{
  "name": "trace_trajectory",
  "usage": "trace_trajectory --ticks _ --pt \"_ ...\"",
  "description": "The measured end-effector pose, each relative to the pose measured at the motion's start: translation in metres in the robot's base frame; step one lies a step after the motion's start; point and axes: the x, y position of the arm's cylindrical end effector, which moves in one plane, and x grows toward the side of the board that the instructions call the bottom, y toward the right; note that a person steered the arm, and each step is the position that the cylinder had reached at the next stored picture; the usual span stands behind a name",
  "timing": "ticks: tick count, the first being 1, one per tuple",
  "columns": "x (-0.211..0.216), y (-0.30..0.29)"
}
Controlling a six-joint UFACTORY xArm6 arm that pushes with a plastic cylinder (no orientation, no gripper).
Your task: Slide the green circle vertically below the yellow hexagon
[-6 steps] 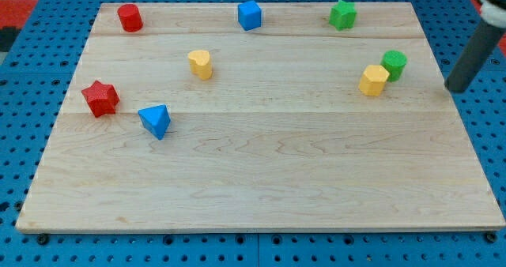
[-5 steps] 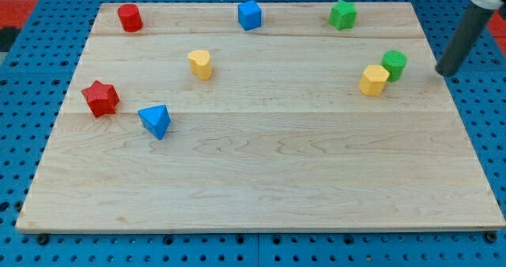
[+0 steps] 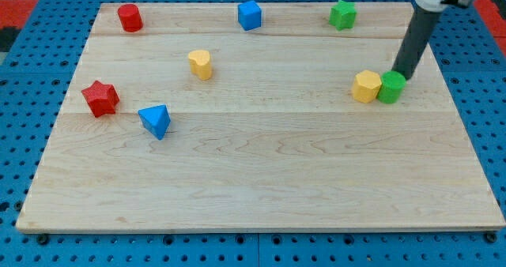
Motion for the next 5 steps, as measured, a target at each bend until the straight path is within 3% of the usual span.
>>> trace_trajectory --ticks 1,4,5 --pt "0.046 -0.014" --pt "0.022 -0.034" --pt "0.064 -0.047"
